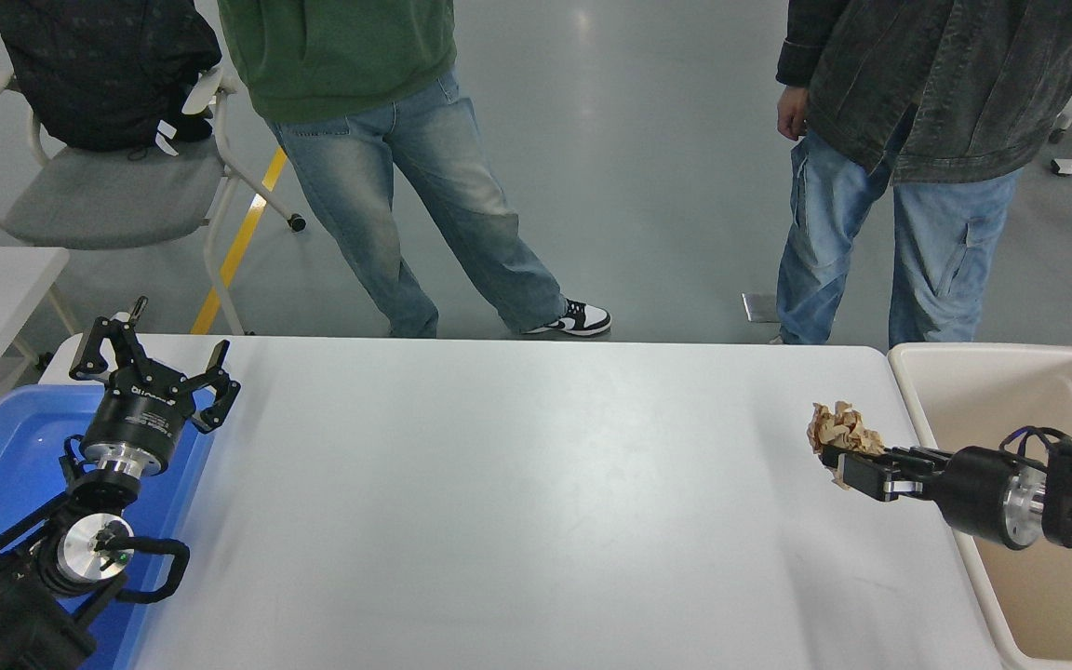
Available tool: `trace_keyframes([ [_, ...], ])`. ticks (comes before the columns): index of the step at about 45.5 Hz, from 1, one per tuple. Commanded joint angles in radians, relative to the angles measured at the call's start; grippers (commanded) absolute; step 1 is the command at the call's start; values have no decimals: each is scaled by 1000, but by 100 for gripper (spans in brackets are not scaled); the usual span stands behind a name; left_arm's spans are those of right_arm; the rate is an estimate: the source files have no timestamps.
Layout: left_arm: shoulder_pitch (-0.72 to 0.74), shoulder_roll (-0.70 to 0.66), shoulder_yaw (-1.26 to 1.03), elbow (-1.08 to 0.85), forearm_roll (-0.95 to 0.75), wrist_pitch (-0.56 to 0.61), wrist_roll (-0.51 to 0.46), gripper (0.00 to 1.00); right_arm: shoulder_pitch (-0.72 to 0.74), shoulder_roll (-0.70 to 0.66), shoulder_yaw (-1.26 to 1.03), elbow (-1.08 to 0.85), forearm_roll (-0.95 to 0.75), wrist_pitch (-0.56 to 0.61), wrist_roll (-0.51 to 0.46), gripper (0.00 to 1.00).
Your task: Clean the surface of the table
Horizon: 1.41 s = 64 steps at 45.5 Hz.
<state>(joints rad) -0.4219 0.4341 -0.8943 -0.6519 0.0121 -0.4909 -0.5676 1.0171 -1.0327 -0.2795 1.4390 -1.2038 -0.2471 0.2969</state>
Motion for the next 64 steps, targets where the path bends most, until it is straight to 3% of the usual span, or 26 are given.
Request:
trace_keyframes([
  [1,0,0,0,0,0,0,0,99,15,-116,82,86,87,41,5,0],
  [10,0,0,0,0,0,0,0,99,14,-184,163,106,176,74,25,0],
  [22,0,0,0,0,0,0,0,99,5,-236,197,51,430,137,73,0],
  [38,0,0,0,0,0,0,0,99,-63,-159,194,-198,710,150,108,0],
  [53,0,0,0,0,0,0,0,99,-218,86,198,-612,859,224,139,0],
  [64,0,0,0,0,0,0,0,99,-308,374,203,-1125,957,339,134,0],
])
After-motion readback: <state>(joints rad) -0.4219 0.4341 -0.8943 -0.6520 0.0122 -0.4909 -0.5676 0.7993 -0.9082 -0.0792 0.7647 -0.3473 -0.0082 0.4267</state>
